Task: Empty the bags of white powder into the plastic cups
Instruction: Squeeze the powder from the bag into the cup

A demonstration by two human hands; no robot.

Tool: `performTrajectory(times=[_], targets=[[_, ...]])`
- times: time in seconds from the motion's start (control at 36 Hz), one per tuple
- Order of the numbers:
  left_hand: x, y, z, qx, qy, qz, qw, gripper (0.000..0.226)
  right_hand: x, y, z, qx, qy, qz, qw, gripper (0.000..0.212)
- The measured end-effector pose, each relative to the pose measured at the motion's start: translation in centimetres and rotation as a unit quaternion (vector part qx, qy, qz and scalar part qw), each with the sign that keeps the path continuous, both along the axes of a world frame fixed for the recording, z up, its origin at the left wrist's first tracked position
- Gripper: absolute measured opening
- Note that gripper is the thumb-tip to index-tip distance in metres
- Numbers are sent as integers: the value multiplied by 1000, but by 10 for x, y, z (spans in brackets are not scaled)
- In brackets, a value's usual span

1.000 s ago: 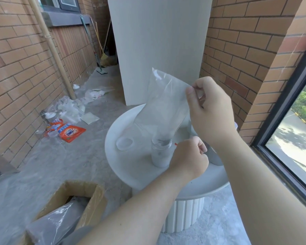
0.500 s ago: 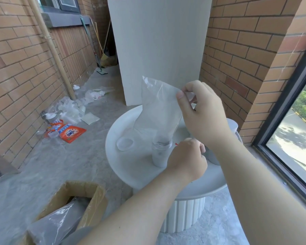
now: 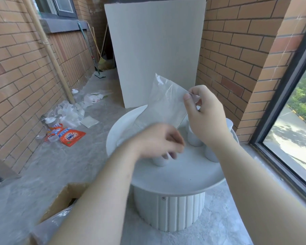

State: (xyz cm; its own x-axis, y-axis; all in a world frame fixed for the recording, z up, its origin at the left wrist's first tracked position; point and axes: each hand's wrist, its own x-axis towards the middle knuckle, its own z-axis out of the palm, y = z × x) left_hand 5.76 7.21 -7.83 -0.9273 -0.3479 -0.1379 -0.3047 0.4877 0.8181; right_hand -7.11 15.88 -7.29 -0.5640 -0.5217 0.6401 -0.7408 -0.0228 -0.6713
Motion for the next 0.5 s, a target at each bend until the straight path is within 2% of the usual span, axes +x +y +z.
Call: performTrajectory(times=[0.06,0.14,0.19,0.28,0.33,0.44,0.5], targets=[[14,-16,14,27,112,106,988,6,2,1,0,0,8,1,1000,7],[21,-39,12,-28,280,294,914,6,5,2,2,2,14,4,1000,9],[18,-54,-1,-90,293,355,883,10,6,2,2,5,14,5,1000,10],[14,-63,-17,-52,249,305,918,37,7,2,2,8,2,6,1000,10],[13,-63,-21,-21,232,275,933,45,10,2,2,10,-8,-2,1000,11],[15,-56,-28,-54,237,267,933,16,15,3,-4,10,-71,-11,997,10],[17,-53,-34,-104,236,267,928,10,20,3,-11,-24,-151,-16,988,25]])
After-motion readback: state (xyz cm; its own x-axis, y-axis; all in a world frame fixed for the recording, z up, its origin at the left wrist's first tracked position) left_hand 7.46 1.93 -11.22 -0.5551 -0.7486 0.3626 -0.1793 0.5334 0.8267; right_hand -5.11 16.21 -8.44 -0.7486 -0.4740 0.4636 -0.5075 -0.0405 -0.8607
